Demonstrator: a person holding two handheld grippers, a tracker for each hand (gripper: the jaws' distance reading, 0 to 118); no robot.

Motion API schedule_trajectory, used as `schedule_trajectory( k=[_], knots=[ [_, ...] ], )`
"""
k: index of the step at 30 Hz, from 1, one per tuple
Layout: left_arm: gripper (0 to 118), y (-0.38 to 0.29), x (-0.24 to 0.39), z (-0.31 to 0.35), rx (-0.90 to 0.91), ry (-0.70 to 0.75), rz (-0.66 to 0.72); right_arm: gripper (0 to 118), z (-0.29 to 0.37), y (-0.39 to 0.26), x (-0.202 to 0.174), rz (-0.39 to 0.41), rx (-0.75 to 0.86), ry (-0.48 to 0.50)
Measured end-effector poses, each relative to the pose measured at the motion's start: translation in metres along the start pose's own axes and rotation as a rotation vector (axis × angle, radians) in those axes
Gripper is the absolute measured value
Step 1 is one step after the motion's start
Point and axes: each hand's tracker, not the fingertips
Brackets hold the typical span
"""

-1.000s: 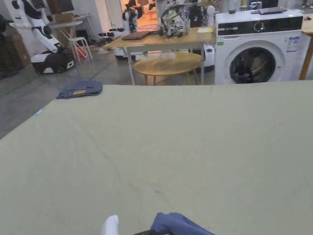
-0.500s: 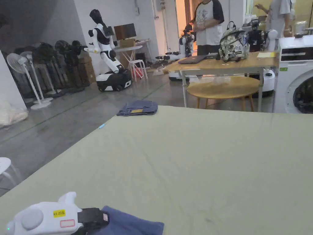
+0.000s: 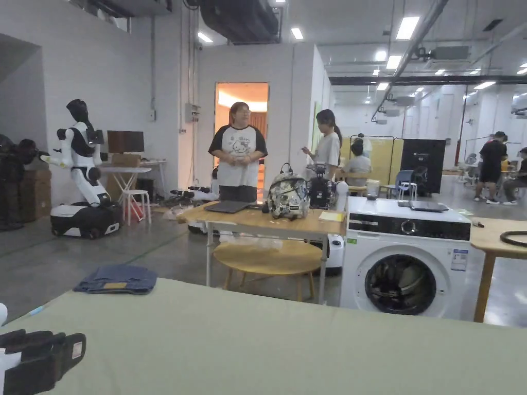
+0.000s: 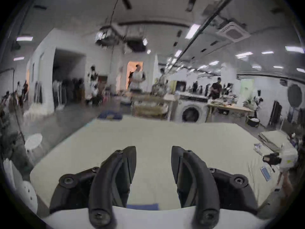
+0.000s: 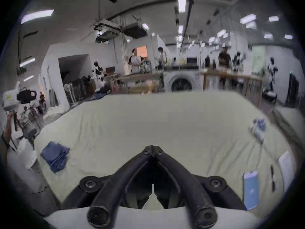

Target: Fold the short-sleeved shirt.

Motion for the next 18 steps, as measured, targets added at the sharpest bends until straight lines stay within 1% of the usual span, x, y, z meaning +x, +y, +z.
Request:
schedule_trajectory(
  k=[2,3,6,7,10,11,12,13,14,15,16,17,18],
  knots=[
    [39,-0.005,0.044,0.008,0.091,-0.049,-0.022,0,0.005,0.013,-0.003,-0.037,0.07,0.032],
    [35,-0.009,0.061,0.009,0.119,-0.074,-0.045,0,0.008,0.018,-0.006,-0.04,0.095,0.04],
    [0,-0.024,0.102,0.007,0.166,-0.103,-0.133,0,0.017,0.028,-0.015,0.007,0.179,-0.009],
    [0,-0.028,0.115,0.007,0.164,-0.116,-0.175,0,0.021,0.03,-0.018,0.018,0.203,-0.024],
    [0,-0.039,0.148,0.007,0.172,-0.109,-0.185,0,0.026,0.033,-0.025,-0.002,0.245,-0.044],
    [0,-0.039,0.152,0.007,0.156,-0.128,-0.166,0,0.027,0.033,-0.025,0.005,0.254,-0.043],
    [0,-0.04,0.154,0.008,0.14,-0.164,-0.123,0,0.028,0.031,-0.027,0.029,0.271,-0.056],
    [0,-0.042,0.156,0.011,0.15,-0.178,-0.086,0,0.027,0.028,-0.028,0.048,0.279,-0.085],
    [0,-0.045,0.159,0.013,0.171,-0.153,-0.078,0,0.028,0.026,-0.031,0.057,0.278,-0.121],
    [0,-0.044,0.163,0.015,0.179,-0.122,-0.102,0,0.029,0.025,-0.033,0.057,0.265,-0.145],
    [0,-0.045,0.167,0.016,0.182,-0.058,-0.133,0,0.029,0.024,-0.034,0.057,0.259,-0.141],
    [0,-0.047,0.168,0.017,0.185,-0.038,-0.149,0,0.029,0.024,-0.034,0.051,0.251,-0.141],
    [0,-0.05,0.171,0.017,0.186,-0.059,-0.145,0,0.029,0.023,-0.035,0.037,0.246,-0.147]
  ],
)
